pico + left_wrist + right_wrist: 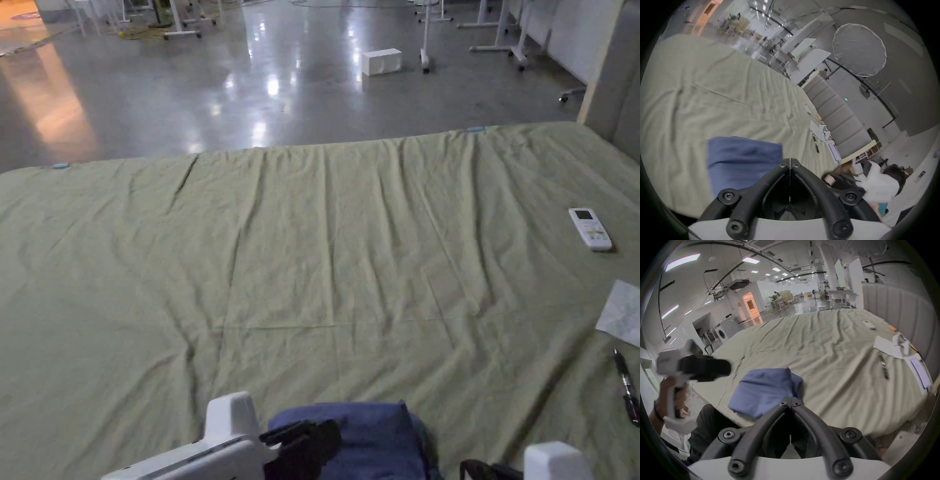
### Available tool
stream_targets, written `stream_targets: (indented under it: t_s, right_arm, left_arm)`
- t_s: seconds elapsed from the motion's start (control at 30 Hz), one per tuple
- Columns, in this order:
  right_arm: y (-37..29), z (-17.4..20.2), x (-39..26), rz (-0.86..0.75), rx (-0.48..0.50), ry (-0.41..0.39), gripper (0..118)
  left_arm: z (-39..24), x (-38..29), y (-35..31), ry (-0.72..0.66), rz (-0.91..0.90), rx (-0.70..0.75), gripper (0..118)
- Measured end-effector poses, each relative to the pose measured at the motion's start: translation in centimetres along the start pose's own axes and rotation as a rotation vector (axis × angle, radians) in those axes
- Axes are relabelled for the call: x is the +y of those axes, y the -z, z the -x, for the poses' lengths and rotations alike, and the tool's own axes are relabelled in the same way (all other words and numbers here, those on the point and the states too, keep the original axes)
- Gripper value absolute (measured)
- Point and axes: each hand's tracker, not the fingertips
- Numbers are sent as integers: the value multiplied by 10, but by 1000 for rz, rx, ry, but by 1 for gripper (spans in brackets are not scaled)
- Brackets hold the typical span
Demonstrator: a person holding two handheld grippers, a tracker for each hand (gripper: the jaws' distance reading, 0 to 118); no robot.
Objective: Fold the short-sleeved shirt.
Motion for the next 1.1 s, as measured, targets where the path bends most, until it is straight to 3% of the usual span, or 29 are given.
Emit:
stream_targets:
  t_s: [0.13, 0.17, 0.23, 0.27, 0.3, 0.33, 0.37, 0.57, 0.67, 0.8, 0.9, 0.97, 1.03, 1.1]
  right_arm:
    - [76, 12, 26, 151, 68, -38, 0]
    - [95, 17, 27, 238, 11, -96, 0]
    - [131, 24, 13, 420, -111, -287, 0]
    - [149, 24, 0, 534, -108, -359, 0]
    - [149, 24, -8, 451, -117, -379, 0]
    - [142, 24, -2, 385, -124, -351, 0]
    - [136, 24, 3, 418, -115, -295, 0]
    - [136, 10, 4, 432, -89, -193, 0]
    - [137, 11, 3, 434, -84, -200, 0]
    - [134, 15, -1, 419, -94, -227, 0]
    - [131, 9, -4, 393, -83, -196, 0]
    - [131, 6, -5, 384, -74, -172, 0]
    - [130, 6, -6, 381, -70, -175, 0]
    - [130, 5, -5, 376, -65, -172, 0]
  left_arm:
    - [26, -13, -44, -40, -43, 101, 4]
    - [34, -17, -50, -51, -48, 126, 14]
    - [48, -26, -59, -73, -51, 168, 57]
    - [56, -31, -61, -85, -41, 175, 78]
    - [64, -35, -61, -109, -31, 180, 99]
    - [70, -39, -60, -131, -28, 179, 106]
    - [76, -42, -58, -178, -29, 164, 108]
    - [106, -42, -8, -368, -4, 9, 108]
    - [118, -37, 30, -367, 32, -71, 108]
    - [141, -36, 69, -537, 100, -114, 105]
    - [141, -33, 84, -573, 102, -271, 102]
    - [134, -33, 92, -505, 130, -182, 83]
    - [126, -31, 97, -402, 166, -83, 35]
    - [122, -32, 99, -382, 186, -16, 32]
